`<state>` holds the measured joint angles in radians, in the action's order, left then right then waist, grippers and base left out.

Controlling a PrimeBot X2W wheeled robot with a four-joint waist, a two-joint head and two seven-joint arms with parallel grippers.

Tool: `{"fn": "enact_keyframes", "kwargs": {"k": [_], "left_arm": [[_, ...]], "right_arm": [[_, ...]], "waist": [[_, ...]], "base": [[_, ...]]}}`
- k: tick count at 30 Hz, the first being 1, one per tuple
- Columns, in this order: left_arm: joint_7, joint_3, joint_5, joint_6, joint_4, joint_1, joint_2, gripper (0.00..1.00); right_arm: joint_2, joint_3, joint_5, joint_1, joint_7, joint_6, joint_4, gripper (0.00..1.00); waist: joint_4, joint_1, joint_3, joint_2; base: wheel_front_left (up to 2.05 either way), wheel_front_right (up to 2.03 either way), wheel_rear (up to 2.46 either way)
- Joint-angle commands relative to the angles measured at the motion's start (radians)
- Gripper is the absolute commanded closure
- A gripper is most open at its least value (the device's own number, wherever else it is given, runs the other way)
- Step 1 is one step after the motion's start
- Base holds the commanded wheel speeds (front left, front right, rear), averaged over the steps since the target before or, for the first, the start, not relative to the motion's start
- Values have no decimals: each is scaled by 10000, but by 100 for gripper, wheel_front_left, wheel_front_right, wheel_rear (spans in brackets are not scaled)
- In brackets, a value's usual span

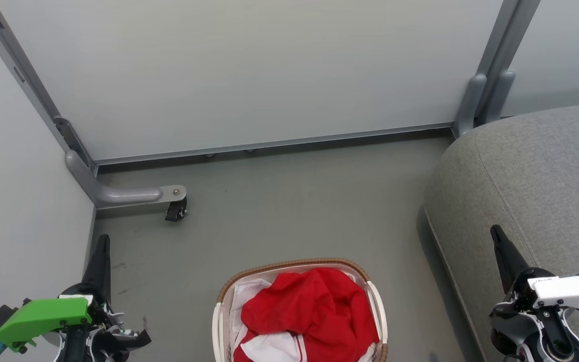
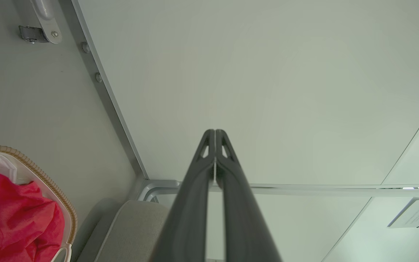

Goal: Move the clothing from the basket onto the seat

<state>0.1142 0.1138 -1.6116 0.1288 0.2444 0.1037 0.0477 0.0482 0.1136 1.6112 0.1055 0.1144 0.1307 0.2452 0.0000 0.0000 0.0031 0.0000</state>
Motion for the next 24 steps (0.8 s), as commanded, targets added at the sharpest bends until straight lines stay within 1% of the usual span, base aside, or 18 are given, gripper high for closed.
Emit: {"fn": "enact_keyframes", "kwargs": {"k": [1, 24], "left_arm": [[15, 14, -15, 55, -12, 133, 69, 100], [15, 14, -15, 55, -12, 133, 69, 100]], "right_arm": [[57, 11, 25, 76, 14, 0, -33, 100], [57, 11, 25, 76, 14, 0, -33, 100]], "waist": [[0, 0, 0, 0], [0, 0, 0, 0]], "base": [[0, 0, 0], [0, 0, 0]]}}
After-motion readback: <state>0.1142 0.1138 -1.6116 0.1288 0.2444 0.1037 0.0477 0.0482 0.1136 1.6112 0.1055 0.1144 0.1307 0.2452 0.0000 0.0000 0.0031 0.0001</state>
